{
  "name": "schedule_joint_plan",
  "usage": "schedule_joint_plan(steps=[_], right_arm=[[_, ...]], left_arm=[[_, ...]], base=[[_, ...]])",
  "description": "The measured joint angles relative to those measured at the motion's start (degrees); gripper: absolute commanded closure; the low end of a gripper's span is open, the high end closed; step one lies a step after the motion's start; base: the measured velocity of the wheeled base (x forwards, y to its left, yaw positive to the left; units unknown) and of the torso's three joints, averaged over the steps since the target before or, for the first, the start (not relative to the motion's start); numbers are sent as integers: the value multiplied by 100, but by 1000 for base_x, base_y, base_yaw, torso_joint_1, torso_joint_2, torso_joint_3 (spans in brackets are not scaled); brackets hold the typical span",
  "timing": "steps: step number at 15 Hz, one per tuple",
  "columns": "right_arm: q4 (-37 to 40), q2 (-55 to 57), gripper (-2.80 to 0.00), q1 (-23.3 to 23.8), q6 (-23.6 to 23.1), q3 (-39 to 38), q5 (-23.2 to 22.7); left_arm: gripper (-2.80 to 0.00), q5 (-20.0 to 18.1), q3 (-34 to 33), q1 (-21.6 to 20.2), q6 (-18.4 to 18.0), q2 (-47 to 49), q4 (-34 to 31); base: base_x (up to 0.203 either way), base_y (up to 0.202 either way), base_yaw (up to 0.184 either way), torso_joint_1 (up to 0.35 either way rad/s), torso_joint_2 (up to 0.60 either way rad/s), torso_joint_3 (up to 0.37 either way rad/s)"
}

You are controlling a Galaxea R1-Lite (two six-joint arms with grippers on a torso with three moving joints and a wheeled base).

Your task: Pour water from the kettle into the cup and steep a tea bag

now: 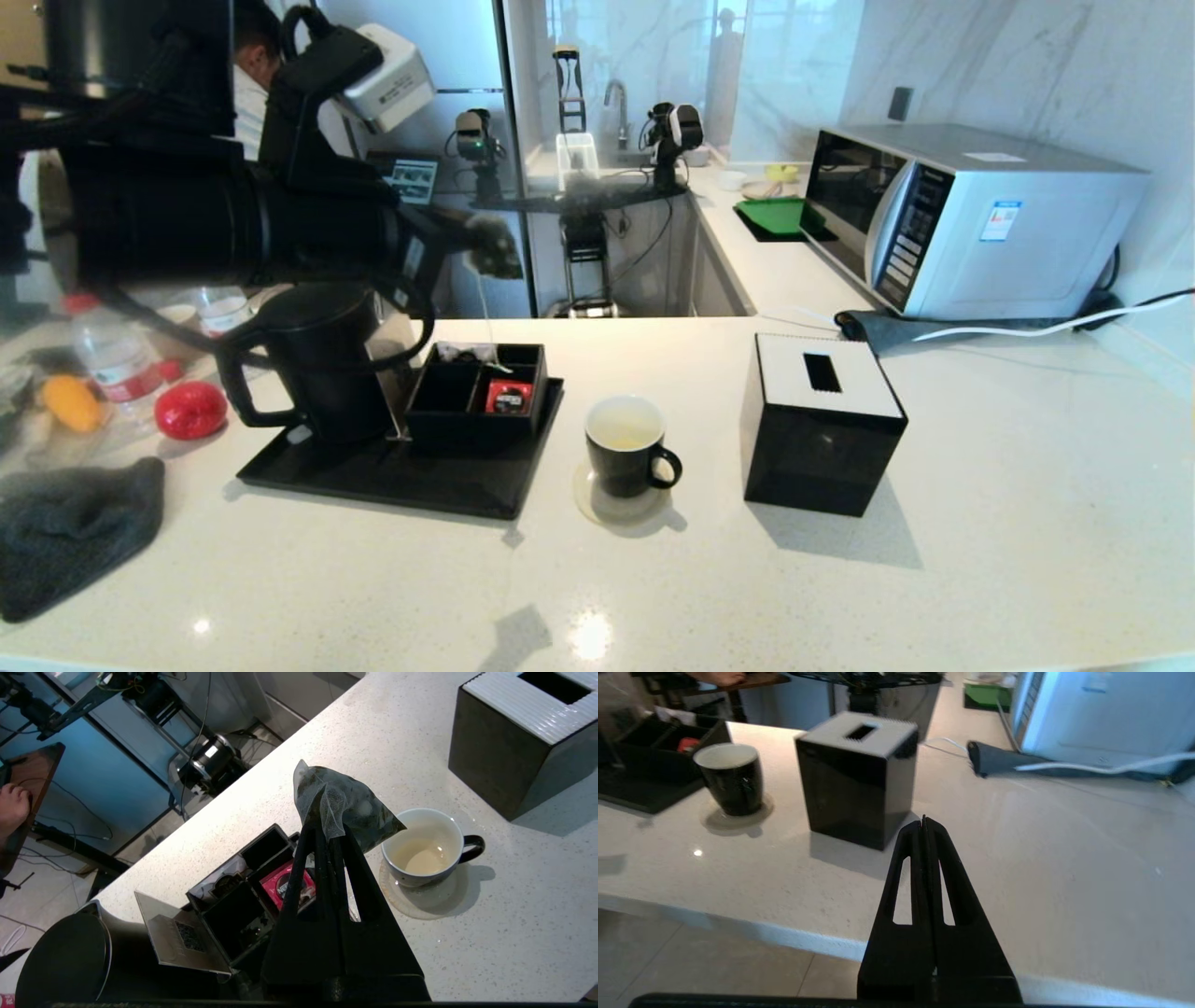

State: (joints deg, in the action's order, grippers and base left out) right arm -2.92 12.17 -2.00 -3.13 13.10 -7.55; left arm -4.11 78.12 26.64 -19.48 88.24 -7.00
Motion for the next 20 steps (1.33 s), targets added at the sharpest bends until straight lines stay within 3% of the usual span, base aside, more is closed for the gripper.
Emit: schedule_joint_plan(steps=[4, 10, 11, 15, 20], right_arm=[[-1567, 2243, 0, -460, -32, 575, -393], [-3804, 5844, 0, -1625, -170, 1656, -1737], [-4001, 6353, -280, -1878, -185, 1967, -1846], [-4560, 7835, -280, -2560, -88, 2834, -2121], [-5592, 8940, -280, -2826, 317, 3130, -3006]], left_arm=[[0, 76, 11, 97, 0, -12, 0], [0, 133, 0, 435, 6, -10, -9], [0, 207, 0, 512, 11, -9, -9], [0, 277, 2, 730, 22, -6, -8], [0, 392, 29, 839, 33, -6, 2]], base=[[0, 0, 0, 0, 0, 0], [0, 0, 0, 0, 0, 0], [0, 0, 0, 0, 0, 0], [0, 0, 0, 0, 0, 0], [0, 0, 0, 0, 0, 0]])
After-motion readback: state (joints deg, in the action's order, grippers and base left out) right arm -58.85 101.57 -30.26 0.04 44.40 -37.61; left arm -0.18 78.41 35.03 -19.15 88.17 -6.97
